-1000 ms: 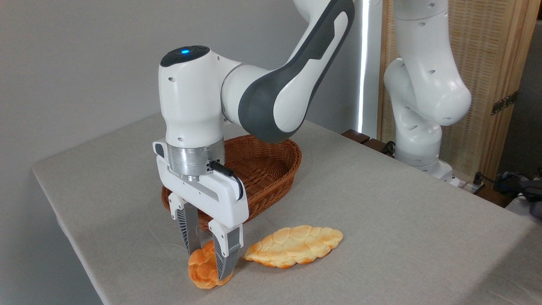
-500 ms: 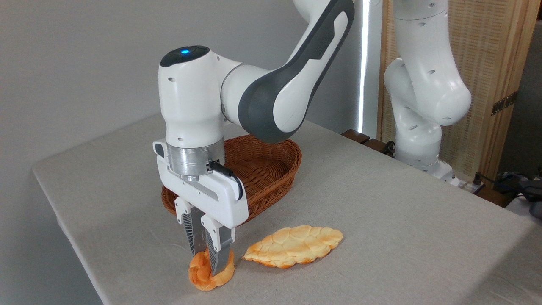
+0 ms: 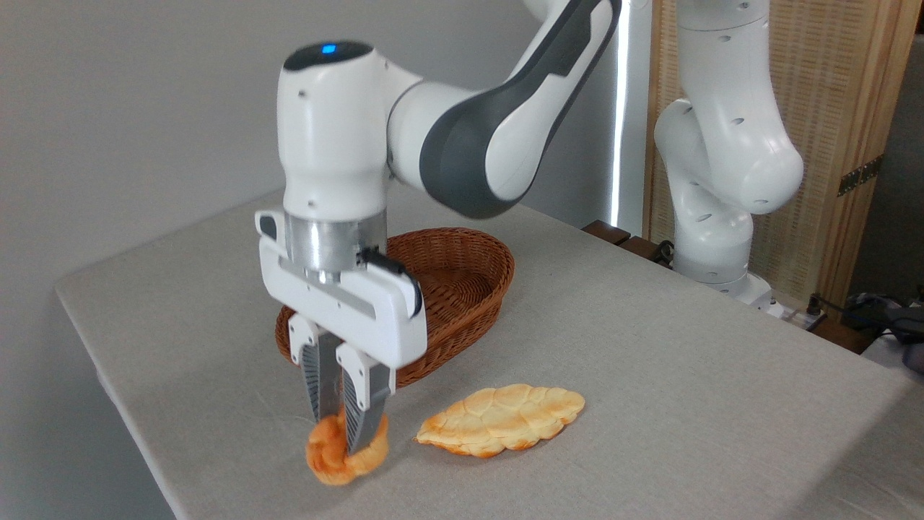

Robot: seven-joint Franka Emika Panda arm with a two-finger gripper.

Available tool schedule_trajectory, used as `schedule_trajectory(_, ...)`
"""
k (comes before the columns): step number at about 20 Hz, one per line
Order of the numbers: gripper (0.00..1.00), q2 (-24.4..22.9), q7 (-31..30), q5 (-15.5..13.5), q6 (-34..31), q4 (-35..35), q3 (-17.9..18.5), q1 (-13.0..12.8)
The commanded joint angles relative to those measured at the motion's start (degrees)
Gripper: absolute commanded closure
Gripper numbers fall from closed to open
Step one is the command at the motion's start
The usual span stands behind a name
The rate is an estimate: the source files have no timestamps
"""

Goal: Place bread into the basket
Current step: 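Carry the held roll over the wicker basket and lower it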

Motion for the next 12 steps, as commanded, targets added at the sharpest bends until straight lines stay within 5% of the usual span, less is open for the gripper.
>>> schedule_trajectory(1, 0.51, -5.20, -2.14, -1.56, 0.65, -0.88, -0.14, -0.41)
schedule_trajectory(4, 0.50, -7.58, -3.38, -1.56, -1.36, -0.97, -1.01, -1.20)
schedule_trajectory(12, 0.35, -10.13, -3.74, -1.47, -15.34, -1.05, -10.06, -1.20)
